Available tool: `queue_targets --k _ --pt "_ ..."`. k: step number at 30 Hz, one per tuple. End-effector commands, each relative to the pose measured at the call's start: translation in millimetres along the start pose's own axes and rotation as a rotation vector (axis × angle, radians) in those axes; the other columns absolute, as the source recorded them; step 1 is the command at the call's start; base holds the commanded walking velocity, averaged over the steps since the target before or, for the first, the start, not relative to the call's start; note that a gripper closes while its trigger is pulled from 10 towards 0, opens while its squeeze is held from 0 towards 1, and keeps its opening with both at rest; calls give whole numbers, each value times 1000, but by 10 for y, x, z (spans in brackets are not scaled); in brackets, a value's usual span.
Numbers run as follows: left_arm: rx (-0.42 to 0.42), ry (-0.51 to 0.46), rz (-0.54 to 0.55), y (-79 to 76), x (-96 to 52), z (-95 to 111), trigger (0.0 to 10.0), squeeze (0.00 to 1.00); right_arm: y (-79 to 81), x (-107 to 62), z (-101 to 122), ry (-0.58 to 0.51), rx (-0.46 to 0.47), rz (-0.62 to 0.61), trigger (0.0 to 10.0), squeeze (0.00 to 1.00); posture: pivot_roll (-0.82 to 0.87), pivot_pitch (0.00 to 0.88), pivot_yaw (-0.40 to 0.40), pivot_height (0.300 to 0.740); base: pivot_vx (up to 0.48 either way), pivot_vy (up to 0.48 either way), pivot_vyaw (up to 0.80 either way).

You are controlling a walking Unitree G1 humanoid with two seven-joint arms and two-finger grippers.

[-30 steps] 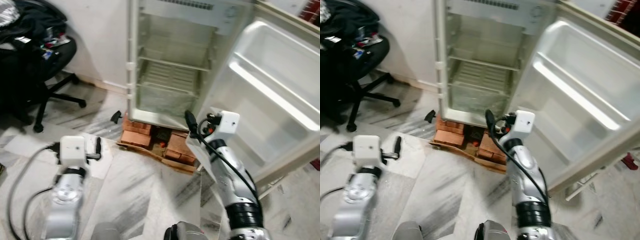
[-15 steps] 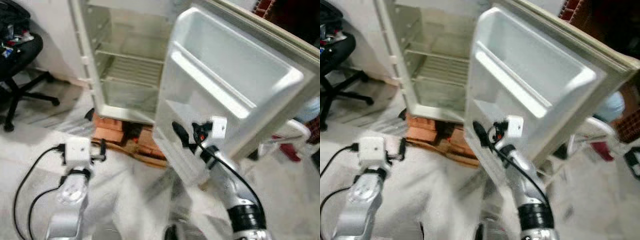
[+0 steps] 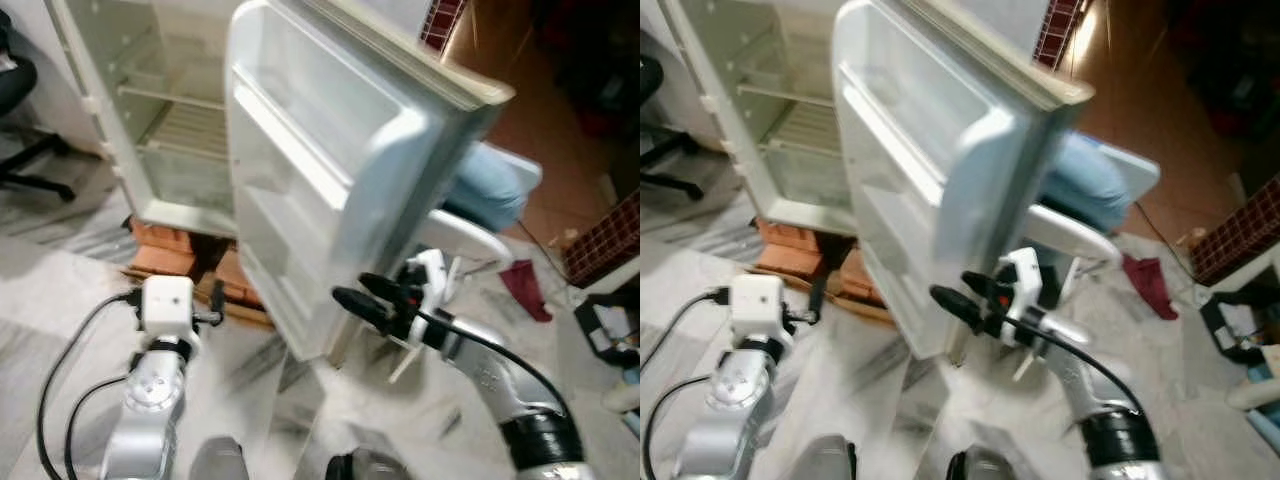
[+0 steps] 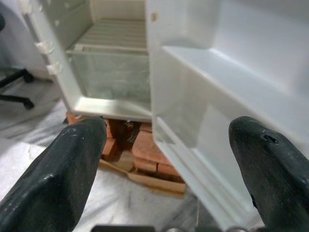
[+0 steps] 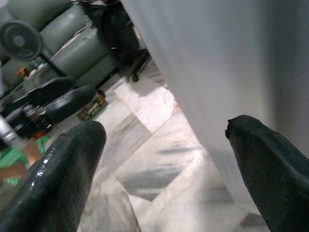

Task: Restocking fridge

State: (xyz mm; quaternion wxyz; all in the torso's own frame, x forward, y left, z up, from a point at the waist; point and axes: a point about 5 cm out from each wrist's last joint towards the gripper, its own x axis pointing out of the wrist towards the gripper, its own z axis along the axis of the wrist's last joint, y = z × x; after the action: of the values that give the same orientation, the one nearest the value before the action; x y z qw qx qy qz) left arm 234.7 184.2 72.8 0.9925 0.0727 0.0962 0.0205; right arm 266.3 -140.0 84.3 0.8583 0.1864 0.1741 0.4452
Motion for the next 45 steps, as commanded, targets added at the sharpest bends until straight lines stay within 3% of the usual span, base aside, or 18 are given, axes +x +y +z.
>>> queue_targets --k 1,7,9,12,17,18,19,20,22,23,24,27,28,36,39,45 --pt "3 -9 20 73 -31 15 10000 0 26 33 -25 36 -46 47 10000 0 69 85 -85 740 0 0 0" --pt "26 -2 96 195 -133 -14 10000 0 -233 -1 139 25 -181 -124 10000 0 69 85 -85 740 0 0 0" --pt "16 30 156 269 -247 -87 10000 0 -379 22 391 -109 -217 -298 10000 0 85 93 -81 740 0 0 0" --pt "9 68 223 356 -344 -152 10000 0 -427 58 634 -259 -223 -418 10000 0 96 101 -82 740 0 0 0" --pt "-19 97 270 438 -387 -155 10000 0 -401 175 907 -416 -192 -485 10000 0 122 129 -82 740 0 0 0" --pt "-32 98 260 449 -406 -130 10000 0 -289 324 1055 -505 -94 -425 10000 0 135 144 -80 740 0 0 0" --pt "-32 98 260 449 -406 -130 10000 0 -289 324 1055 -505 -94 -425 10000 0 135 144 -80 740 0 0 0" --pt "-36 92 246 437 -421 -108 10000 0 -138 449 1126 -544 -11 -308 10000 0 137 153 -85 740 0 0 0" --pt "-31 76 233 416 -441 -61 10000 0 117 547 1176 -564 67 -97 10000 0 141 157 -88 740 0 0 0" --pt "-21 63 215 393 -459 -36 10000 0 456 564 1206 -548 95 162 10000 0 136 163 -96 740 0 0 0" --pt "-21 63 215 393 -459 -36 10000 0 456 564 1206 -548 95 162 10000 0 136 163 -96 740 0 0 0" --pt "-36 75 226 377 -476 -66 10000 0 832 464 1145 -472 108 471 10000 0 122 162 -106 740 0 0 0" --pt "-38 76 227 372 -473 -68 10000 0 841 455 1132 -462 108 486 10000 0 121 164 -108 740 0 0 0" --pt "-44 70 216 348 -431 -41 10000 0 387 547 967 -423 141 169 10000 0 124 153 -111 740 0 0 0" --pt "-42 65 222 375 -419 -31 10000 0 344 497 948 -409 155 141 10000 0 122 149 -111 740 0 0 0" --pt "-34 58 228 383 -376 -22 10000 0 179 501 874 -373 52 -48 10000 0 120 143 -113 740 0 0 0"
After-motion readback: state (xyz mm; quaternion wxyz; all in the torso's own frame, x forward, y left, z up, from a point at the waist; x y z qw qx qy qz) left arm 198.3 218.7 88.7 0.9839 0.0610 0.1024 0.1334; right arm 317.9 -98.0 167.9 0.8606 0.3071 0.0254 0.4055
